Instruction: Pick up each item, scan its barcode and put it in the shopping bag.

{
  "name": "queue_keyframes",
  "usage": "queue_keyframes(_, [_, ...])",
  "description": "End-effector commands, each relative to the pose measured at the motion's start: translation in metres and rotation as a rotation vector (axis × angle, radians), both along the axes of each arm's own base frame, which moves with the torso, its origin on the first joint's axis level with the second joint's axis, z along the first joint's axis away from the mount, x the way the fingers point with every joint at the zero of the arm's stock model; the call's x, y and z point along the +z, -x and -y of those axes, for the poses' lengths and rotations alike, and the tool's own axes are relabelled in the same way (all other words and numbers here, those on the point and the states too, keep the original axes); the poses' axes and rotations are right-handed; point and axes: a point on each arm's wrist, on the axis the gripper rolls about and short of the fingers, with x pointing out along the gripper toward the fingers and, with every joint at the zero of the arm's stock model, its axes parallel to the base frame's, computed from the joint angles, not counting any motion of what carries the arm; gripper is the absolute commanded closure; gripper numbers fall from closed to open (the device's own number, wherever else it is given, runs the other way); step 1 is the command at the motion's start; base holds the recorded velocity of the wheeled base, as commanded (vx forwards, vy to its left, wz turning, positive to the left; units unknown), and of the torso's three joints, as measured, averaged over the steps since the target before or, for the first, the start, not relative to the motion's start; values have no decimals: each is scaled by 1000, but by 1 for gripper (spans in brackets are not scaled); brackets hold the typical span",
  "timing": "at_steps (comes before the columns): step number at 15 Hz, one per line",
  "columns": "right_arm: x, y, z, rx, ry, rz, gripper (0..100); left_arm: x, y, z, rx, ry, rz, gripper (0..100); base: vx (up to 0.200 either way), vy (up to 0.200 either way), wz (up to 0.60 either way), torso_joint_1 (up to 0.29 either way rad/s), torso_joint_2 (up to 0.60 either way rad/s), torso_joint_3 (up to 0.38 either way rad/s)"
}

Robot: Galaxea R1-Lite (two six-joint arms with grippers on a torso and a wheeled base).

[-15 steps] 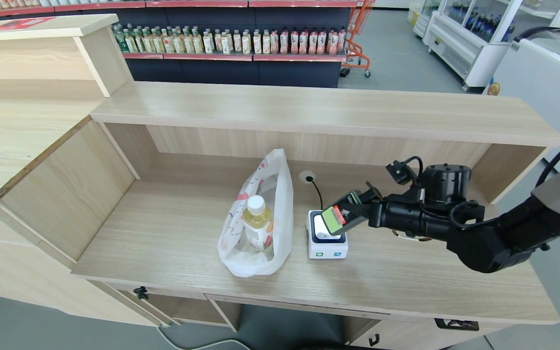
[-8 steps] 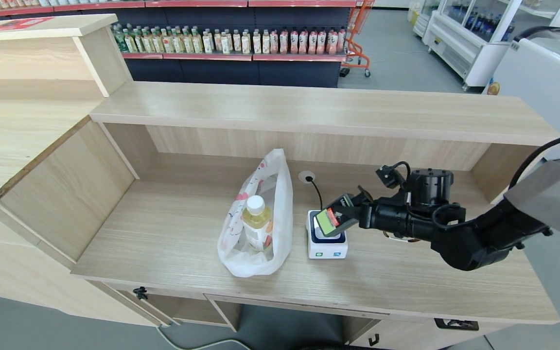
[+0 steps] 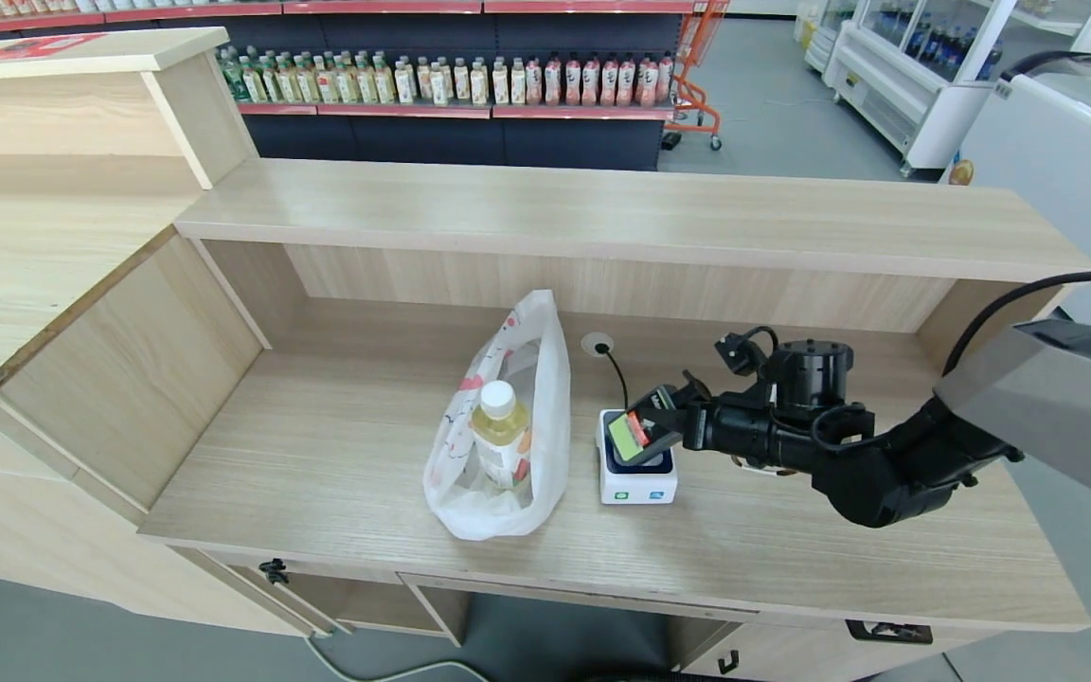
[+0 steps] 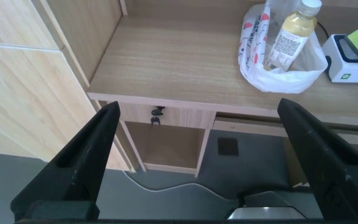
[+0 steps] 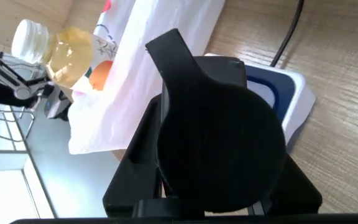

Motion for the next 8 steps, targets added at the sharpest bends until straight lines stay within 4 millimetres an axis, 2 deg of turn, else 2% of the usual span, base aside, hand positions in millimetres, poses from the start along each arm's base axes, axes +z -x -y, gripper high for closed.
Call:
queue_keyframes(1, [-7, -4, -2, -1, 4, -10, 100, 0, 0, 0, 0, 0, 0, 0, 0, 0, 0, 0, 0, 0])
queue_keyframes(8, [-10, -4, -6, -2, 8, -12, 100, 0, 0, 0, 0, 0, 0, 0, 0, 0, 0, 0, 0, 0])
